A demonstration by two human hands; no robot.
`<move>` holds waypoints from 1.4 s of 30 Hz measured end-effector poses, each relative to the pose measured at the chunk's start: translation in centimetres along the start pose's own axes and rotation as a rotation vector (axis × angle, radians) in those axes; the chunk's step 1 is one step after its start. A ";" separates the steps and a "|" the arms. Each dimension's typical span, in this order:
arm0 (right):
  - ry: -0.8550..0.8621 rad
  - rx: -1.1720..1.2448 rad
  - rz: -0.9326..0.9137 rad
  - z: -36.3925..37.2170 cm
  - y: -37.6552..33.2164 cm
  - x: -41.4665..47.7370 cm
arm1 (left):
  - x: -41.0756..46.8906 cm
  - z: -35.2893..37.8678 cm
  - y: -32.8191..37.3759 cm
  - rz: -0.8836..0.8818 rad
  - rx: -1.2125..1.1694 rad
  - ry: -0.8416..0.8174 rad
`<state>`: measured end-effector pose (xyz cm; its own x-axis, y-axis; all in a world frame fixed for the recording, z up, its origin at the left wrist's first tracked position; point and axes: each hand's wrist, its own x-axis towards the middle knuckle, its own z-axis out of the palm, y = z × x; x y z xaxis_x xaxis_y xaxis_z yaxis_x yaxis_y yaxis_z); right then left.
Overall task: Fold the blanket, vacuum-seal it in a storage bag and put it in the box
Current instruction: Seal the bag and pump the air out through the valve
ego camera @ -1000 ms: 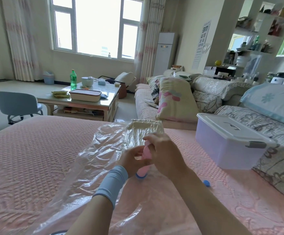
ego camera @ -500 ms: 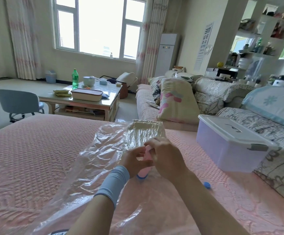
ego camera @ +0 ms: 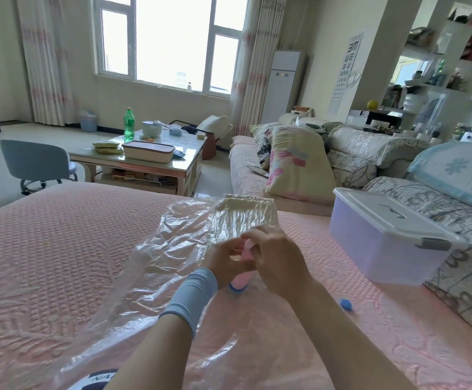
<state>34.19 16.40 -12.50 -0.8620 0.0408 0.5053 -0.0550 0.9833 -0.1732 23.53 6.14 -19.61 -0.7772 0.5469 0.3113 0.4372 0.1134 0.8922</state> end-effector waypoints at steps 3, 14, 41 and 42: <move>0.229 0.052 -0.089 -2.2 -0.7 0.7 | 0.1 -0.1 -0.1 -0.005 -0.046 -0.006; 0.070 -0.024 0.031 -0.3 -0.2 0.1 | 0.1 0.3 -0.1 -0.015 -0.012 -0.015; 0.762 0.163 -0.246 -5.4 -0.4 1.7 | -0.1 0.3 0.0 -0.047 -0.011 -0.021; 0.726 0.160 -0.215 -4.6 -0.3 1.6 | -0.1 0.4 0.1 -0.053 -0.012 -0.020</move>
<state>35.18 16.99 -7.77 -0.2807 0.0120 0.9597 -0.3037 0.9474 -0.1006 23.82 6.40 -19.72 -0.7898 0.5568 0.2575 0.3902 0.1321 0.9112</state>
